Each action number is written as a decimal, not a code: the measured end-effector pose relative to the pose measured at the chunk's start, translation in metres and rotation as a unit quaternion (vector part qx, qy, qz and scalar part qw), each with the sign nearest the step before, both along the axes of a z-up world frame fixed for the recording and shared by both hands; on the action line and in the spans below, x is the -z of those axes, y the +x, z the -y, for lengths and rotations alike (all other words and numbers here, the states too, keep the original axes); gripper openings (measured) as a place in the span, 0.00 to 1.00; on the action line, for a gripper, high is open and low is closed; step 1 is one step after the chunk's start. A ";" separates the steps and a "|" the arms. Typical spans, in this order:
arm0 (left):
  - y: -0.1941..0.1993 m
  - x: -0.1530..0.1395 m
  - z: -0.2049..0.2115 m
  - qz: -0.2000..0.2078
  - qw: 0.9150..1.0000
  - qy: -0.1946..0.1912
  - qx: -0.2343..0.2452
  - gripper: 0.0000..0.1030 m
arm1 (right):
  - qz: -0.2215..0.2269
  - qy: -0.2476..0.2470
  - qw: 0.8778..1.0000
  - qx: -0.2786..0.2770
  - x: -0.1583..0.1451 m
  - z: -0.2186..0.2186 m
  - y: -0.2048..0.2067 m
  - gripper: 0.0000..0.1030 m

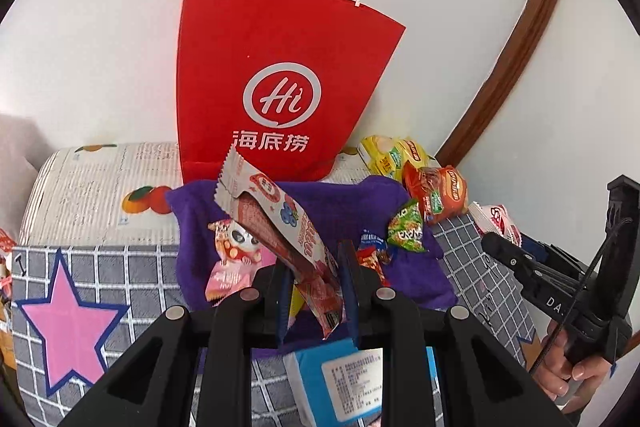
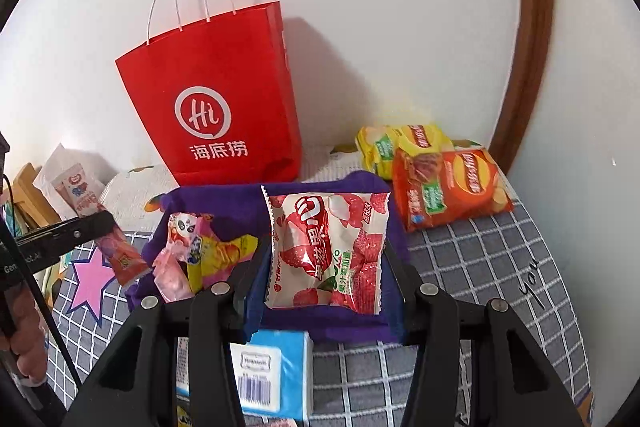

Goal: Organize snacks
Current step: 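Carry the wafer in the left tool and strawberry candy in the right tool to the towel, then lower both held packets onto the purple towel and open both tools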

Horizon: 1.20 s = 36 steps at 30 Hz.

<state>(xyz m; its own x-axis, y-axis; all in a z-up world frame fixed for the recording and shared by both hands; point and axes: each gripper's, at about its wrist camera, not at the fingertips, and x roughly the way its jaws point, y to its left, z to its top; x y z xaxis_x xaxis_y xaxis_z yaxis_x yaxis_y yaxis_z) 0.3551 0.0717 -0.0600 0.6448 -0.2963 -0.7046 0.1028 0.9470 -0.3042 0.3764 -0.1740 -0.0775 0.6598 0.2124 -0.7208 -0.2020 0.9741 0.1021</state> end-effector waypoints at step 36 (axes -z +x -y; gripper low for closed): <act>0.046 0.059 -0.028 -0.067 0.997 -0.016 -0.031 0.20 | -0.124 -0.029 0.985 -0.120 0.106 -0.086 0.085 0.48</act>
